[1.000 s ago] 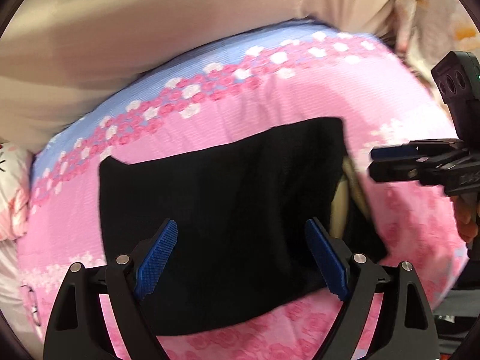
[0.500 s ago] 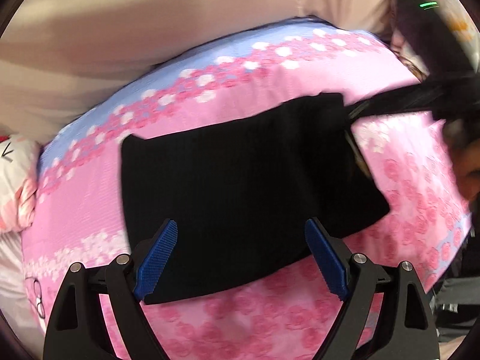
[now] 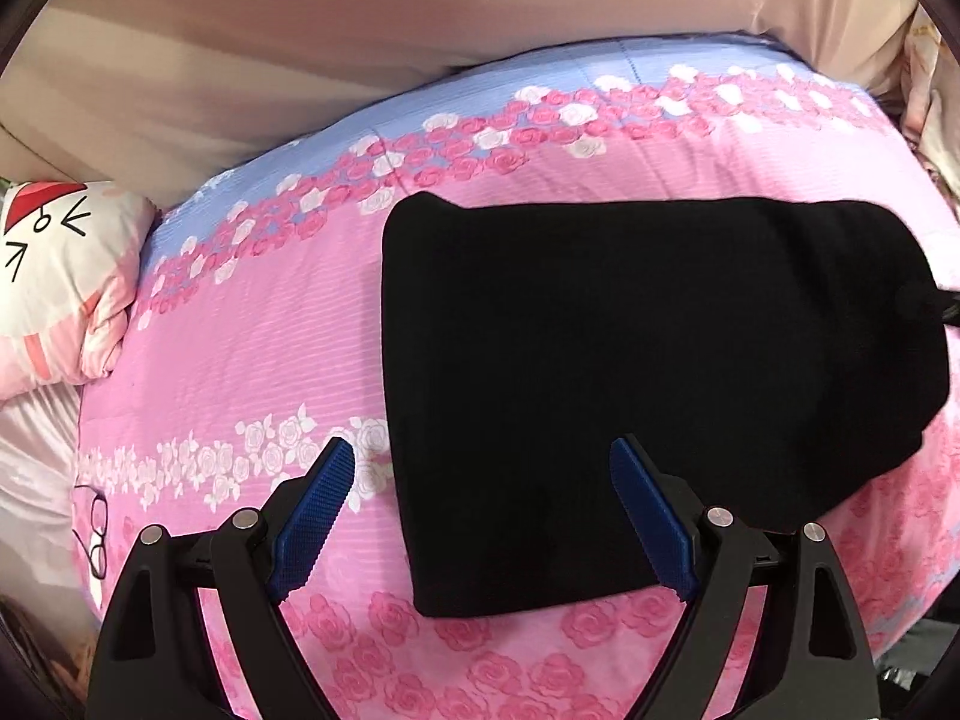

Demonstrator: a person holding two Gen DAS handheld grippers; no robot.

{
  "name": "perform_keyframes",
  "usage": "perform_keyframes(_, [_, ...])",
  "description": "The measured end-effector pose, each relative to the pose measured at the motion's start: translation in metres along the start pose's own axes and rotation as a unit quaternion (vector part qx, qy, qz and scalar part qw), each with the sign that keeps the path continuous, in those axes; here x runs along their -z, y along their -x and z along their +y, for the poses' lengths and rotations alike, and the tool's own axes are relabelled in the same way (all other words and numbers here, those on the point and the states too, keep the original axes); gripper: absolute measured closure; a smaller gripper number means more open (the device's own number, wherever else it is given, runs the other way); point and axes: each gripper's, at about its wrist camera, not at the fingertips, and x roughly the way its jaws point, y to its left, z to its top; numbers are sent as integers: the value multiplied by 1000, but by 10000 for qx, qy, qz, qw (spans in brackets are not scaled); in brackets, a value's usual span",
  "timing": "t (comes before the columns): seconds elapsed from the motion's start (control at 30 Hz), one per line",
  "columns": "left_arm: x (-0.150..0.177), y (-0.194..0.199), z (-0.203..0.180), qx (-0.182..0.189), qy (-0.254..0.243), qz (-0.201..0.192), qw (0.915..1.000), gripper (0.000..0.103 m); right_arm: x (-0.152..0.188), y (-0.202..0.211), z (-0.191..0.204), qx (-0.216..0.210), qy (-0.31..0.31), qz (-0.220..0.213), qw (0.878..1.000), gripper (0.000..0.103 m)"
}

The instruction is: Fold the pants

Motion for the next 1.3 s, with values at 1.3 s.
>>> perform_keyframes(1.3, [22, -22, 118, 154, 859, 289, 9958, 14, -93, -99, 260, -462, 1247, -202, 9909, 90])
